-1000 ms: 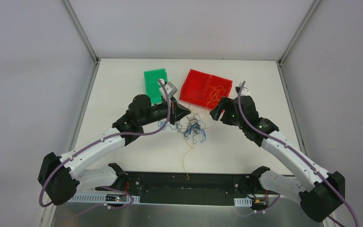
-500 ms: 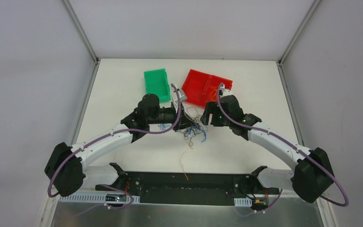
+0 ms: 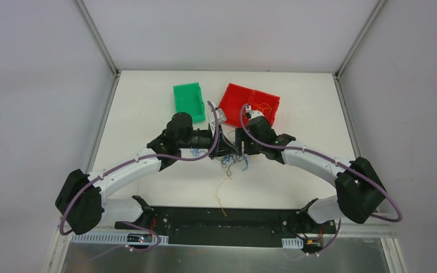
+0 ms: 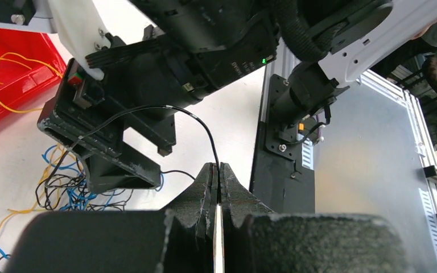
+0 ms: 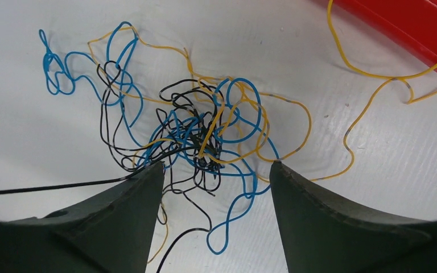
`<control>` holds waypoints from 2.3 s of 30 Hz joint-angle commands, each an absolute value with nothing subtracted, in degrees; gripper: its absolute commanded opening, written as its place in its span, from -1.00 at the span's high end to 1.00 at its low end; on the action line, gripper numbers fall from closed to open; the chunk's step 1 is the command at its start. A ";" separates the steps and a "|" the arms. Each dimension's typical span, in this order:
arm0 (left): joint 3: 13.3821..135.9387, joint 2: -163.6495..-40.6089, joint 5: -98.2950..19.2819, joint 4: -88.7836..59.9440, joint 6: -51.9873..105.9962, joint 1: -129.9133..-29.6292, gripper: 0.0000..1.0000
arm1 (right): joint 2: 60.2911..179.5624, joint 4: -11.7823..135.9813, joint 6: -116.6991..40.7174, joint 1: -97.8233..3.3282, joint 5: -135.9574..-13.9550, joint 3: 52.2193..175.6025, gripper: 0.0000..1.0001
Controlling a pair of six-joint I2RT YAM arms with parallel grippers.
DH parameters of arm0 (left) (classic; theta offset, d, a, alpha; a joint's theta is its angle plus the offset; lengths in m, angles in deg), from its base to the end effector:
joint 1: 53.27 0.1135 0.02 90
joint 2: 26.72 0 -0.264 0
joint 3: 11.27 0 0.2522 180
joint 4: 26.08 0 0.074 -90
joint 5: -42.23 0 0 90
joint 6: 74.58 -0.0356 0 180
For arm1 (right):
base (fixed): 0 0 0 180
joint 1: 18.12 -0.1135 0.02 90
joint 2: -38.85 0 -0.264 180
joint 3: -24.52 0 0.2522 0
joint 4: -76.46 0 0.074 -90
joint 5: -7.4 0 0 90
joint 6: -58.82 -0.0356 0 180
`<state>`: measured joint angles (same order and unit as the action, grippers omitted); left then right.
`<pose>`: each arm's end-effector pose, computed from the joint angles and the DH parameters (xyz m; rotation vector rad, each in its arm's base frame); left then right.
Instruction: Untangle the cables
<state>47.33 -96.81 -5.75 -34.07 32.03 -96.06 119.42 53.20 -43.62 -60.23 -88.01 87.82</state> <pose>0.1875 -0.2060 0.3054 0.9829 1.5162 -1.3590 0.2254 0.1992 0.2279 -0.5416 2.2406 0.3898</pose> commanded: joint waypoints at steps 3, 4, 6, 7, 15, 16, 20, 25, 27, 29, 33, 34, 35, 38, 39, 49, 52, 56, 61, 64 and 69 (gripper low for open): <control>46.43 -92.82 -2.67 -38.60 32.41 -96.49 1.00 | 118.56 58.79 -41.90 -60.57 -95.87 89.24 -0.21; 46.22 -92.22 -2.37 -38.85 32.39 -96.44 1.00 | 117.77 59.38 -41.89 -60.57 -97.25 88.85 -0.09; 45.71 -90.92 -2.18 -39.23 32.32 -96.49 1.00 | 115.94 60.49 -42.25 -60.58 -100.64 87.89 0.33; 45.43 -90.12 -2.77 -39.29 32.12 -96.50 1.00 | 114.93 60.72 -42.56 -60.58 -102.28 87.44 0.55; 39.43 -80.53 -32.65 -35.03 29.73 -96.41 1.00 | 104.92 60.22 -48.10 -57.98 -115.53 82.23 1.00; 38.75 -79.25 -39.66 -33.52 30.28 -96.35 1.00 | 103.53 59.83 -49.72 -56.79 -116.53 81.23 1.00; 37.56 -76.39 -72.39 -24.58 34.93 -95.41 1.00 | 98.12 58.14 -55.69 -50.09 -117.24 78.49 1.00; 38.24 -76.02 -85.79 -11.88 46.94 -85.78 1.00 | 91.75 55.09 -62.93 -43.38 -122.06 75.79 1.00; 37.43 -75.84 -88.13 -10.51 49.18 -84.82 1.00 | 89.70 52.22 -66.58 -40.95 -124.52 75.44 1.00; 37.61 -76.48 -87.76 -10.64 48.99 -84.70 1.00 | 87.62 51.87 -68.06 -38.74 -122.92 74.26 1.00; 38.35 -78.97 -81.34 -13.58 46.60 -84.71 1.00 | 83.24 55.32 -65.30 -38.21 -117.74 72.63 1.00; 38.27 -79.60 -76.83 -15.97 44.74 -84.74 1.00 | 82.44 55.60 -64.68 -38.22 -116.03 72.64 1.00; 38.31 -80.34 -69.32 -18.16 42.97 -84.74 1.00 | 81.59 56.51 -63.85 -38.22 -114.34 72.45 1.00; 39.39 -83.62 -45.44 -25.05 37.76 -84.78 0.55 | 80.29 59.04 -60.61 -38.25 -105.54 71.81 1.00; 40.60 -85.26 -40.08 -25.78 37.60 -85.16 0.47 | 80.18 59.00 -60.65 -38.29 -104.57 71.86 1.00; 57.61 -109.52 -36.03 -13.47 23.79 -96.04 -0.98 | 80.22 57.41 -62.38 -38.33 -103.36 71.68 1.00; 62.79 -117.08 -33.50 -11.38 20.97 -98.15 -0.96 | 80.75 57.34 -62.38 -38.28 -102.72 71.82 1.00; 67.35 -122.55 -33.33 -8.45 15.36 -101.11 -0.94 | 81.47 57.39 -62.63 -38.28 -100.57 72.57 1.00; 74.81 -130.75 -34.21 -2.98 9.51 -104.58 -0.81 | 82.24 57.24 -62.71 -38.28 -98.97 73.37 1.00; 78.40 -134.66 -34.11 -0.44 8.92 -105.57 -0.69 | 82.26 56.58 -62.40 -38.26 -99.00 73.77 1.00; 79.45 -135.78 -32.42 0.09 10.26 -105.84 -0.29 | 83.08 56.50 -62.31 -38.26 -99.78 73.69 1.00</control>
<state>77.03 -135.82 -33.79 -3.04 11.44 -105.85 82.42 55.82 -62.42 -38.35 -99.66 71.58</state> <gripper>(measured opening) 0.777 0.009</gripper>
